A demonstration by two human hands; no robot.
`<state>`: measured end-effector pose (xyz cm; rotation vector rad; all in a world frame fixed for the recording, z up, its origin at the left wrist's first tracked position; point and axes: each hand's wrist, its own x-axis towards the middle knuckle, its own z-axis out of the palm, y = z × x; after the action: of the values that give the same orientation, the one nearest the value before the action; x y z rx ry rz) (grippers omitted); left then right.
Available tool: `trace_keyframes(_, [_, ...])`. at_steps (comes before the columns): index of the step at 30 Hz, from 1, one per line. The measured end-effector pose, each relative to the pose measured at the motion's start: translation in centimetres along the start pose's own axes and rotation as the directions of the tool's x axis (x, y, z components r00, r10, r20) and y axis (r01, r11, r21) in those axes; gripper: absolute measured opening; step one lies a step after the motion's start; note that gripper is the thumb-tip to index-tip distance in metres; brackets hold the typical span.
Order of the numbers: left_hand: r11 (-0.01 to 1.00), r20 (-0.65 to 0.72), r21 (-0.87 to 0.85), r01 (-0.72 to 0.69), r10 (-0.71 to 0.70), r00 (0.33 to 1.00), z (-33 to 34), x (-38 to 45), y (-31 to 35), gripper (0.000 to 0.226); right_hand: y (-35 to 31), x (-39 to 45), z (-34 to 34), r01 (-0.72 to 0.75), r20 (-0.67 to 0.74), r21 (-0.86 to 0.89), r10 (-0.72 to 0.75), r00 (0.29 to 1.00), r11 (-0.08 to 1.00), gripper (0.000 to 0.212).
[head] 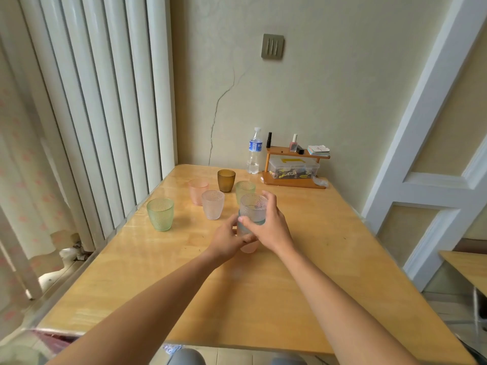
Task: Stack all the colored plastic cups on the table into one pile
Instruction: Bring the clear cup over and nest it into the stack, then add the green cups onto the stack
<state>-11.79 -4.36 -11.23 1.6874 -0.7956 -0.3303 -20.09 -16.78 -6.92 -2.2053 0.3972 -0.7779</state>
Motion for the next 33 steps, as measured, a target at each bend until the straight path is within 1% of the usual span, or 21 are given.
trace_keyframes(2, [1.000, 0.028, -0.004, 0.030, -0.030, 0.999, -0.2, -0.1, -0.1, 0.082, 0.3, -0.6, 0.5, -0.023, -0.013, 0.069, 0.024, 1.000, 0.997, 0.088])
trace_keyframes(5, [0.999, 0.119, -0.013, 0.034, -0.032, 0.992, -0.6, -0.3, -0.7, 0.094, 1.8, -1.6, 1.9, -0.078, 0.016, 0.131, 0.076, 0.997, 0.988, 0.093])
trace_keyframes(7, [0.999, 0.162, -0.040, 0.032, -0.025, 0.986, -0.9, -0.5, -1.1, 0.091, 3.3, -2.3, 3.0, -0.117, 0.023, 0.140, 0.115, 0.993, 0.983, 0.089])
trace_keyframes(8, [0.998, 0.156, -0.042, 0.042, -0.035, 0.987, -1.2, -0.5, -1.3, 0.087, 3.9, -2.5, 3.6, -0.134, 0.014, 0.141, 0.133, 0.991, 0.981, 0.087])
trace_keyframes(9, [0.998, 0.126, -0.034, 0.056, -0.051, 0.991, -1.4, -0.4, -1.6, 0.084, 4.4, -2.6, 4.0, -0.143, 0.002, 0.139, 0.145, 0.990, 0.980, 0.085])
trace_keyframes(11, [0.997, 0.002, 0.033, 0.066, -0.066, 0.998, -2.3, -0.2, -2.2, 0.077, 4.6, -2.4, 4.6, -0.146, -0.015, 0.135, 0.150, 0.989, 0.980, 0.085])
trace_keyframes(13, [0.990, -0.134, 0.136, 0.040, -0.022, 0.991, -3.5, 0.0, -2.5, 0.071, 4.4, -1.8, 5.2, -0.143, -0.017, 0.141, 0.147, 0.989, 0.980, 0.085])
trace_keyframes(15, [0.971, -0.236, 0.238, -0.010, 0.068, 0.969, -4.8, -0.1, -2.5, 0.065, 4.1, -1.0, 6.0, -0.142, -0.005, 0.141, 0.144, 0.990, 0.980, 0.082])
trace_keyframes(17, [0.935, -0.308, 0.349, -0.068, 0.183, 0.933, -6.2, -0.2, -2.8, 0.061, 3.9, -0.4, 7.0, -0.133, -0.003, 0.144, 0.134, 0.991, 0.981, 0.082])
trace_keyframes(19, [0.889, -0.374, 0.452, -0.079, 0.269, 0.888, -7.6, -0.2, -3.4, 0.055, 3.8, -0.1, 8.0, -0.131, -0.010, 0.143, 0.134, 0.991, 0.981, 0.085])
trace_keyframes(21, [0.846, -0.464, 0.532, -0.041, 0.332, 0.821, -8.8, -0.2, -4.0, 0.052, 3.8, 0.2, 8.6, -0.130, -0.021, 0.136, 0.134, 0.991, 0.982, 0.088])
trace_keyframes(23, [0.800, -0.550, 0.597, 0.057, 0.356, 0.756, -10.0, 0.1, -4.6, 0.051, 4.0, 0.5, 8.9, -0.136, -0.024, 0.129, 0.140, 0.990, 0.982, 0.088])
trace_keyframes(24, [0.794, -0.583, 0.599, 0.109, 0.339, 0.738, -10.5, 0.2, -4.9, 0.053, 4.1, 0.6, 9.0, -0.142, -0.022, 0.122, 0.146, 0.989, 0.982, 0.088])
trace_keyframes(26, [0.801, -0.627, 0.570, 0.184, 0.279, 0.727, -11.6, 0.6, -5.7, 0.062, 4.3, 0.7, 9.1, -0.144, -0.028, 0.099, 0.148, 0.989, 0.985, 0.091])
trace_keyframes(30, [0.817, -0.660, 0.488, 0.309, 0.114, 0.742, -13.2, 1.3, -7.2, 0.089, 4.6, 0.5, 9.2, -0.134, -0.043, 0.079, 0.138, 0.990, 0.988, 0.095])
trace_keyframes(31, [0.828, -0.660, 0.457, 0.324, 0.072, 0.748, -13.4, 1.5, -7.4, 0.092, 4.5, 0.5, 9.2, -0.132, -0.043, 0.078, 0.135, 0.990, 0.988, 0.094])
trace_keyframes(33, [0.850, -0.664, 0.407, 0.334, 0.024, 0.747, -13.6, 1.6, -7.5, 0.089, 4.4, 0.5, 9.2, -0.132, -0.039, 0.079, 0.135, 0.990, 0.988, 0.093])
